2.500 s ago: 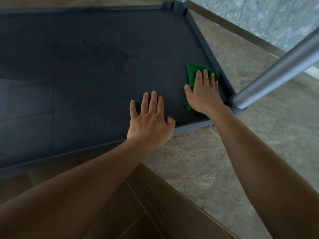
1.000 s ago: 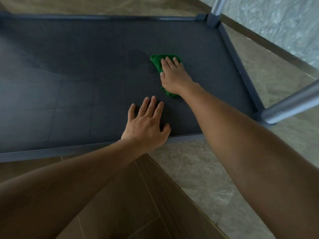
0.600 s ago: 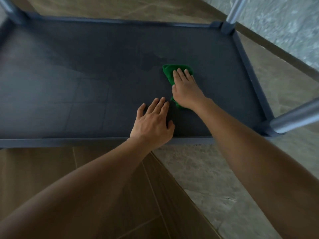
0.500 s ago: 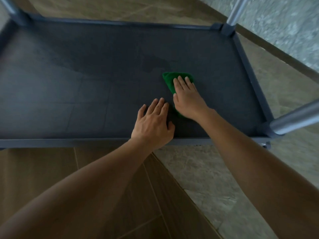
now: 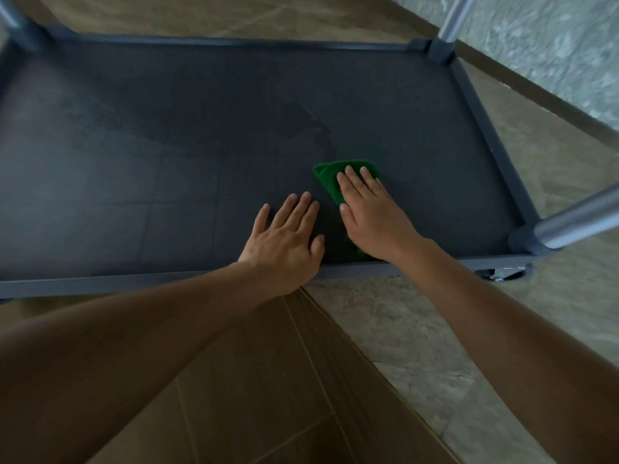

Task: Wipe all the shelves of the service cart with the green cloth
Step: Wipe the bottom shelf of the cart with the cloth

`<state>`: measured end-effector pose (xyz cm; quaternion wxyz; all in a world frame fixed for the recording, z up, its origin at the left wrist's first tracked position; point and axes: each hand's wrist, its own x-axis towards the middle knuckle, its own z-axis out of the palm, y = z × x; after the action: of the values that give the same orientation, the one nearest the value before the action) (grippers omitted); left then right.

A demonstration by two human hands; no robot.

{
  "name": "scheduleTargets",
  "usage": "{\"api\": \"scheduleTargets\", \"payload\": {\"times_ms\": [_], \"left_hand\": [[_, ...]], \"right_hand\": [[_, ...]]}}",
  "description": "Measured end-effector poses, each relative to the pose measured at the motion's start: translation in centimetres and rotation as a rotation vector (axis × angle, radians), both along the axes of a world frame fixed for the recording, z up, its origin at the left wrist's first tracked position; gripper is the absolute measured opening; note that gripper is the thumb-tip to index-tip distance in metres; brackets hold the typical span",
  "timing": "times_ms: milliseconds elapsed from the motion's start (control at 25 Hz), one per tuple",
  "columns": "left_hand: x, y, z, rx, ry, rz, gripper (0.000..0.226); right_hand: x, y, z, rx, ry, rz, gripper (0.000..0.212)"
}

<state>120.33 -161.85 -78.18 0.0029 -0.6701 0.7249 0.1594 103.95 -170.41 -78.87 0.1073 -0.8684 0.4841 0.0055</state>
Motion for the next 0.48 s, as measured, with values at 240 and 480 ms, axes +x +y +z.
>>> {"api": "scheduleTargets", "payload": {"times_ms": [240,480], "left_hand": [[-0.3,-0.1,-0.7,-0.021,0.022,0.006,0.063],[-0.4,-0.2,-0.7,-0.021,0.033,0.011,0.065]], "right_hand": [[5.5,-6.0,0.1,0.022,-0.010,-0.081,0.055],[9.4,-11.4,0.5,0.060,0.034,-0.160,0.056]]}}
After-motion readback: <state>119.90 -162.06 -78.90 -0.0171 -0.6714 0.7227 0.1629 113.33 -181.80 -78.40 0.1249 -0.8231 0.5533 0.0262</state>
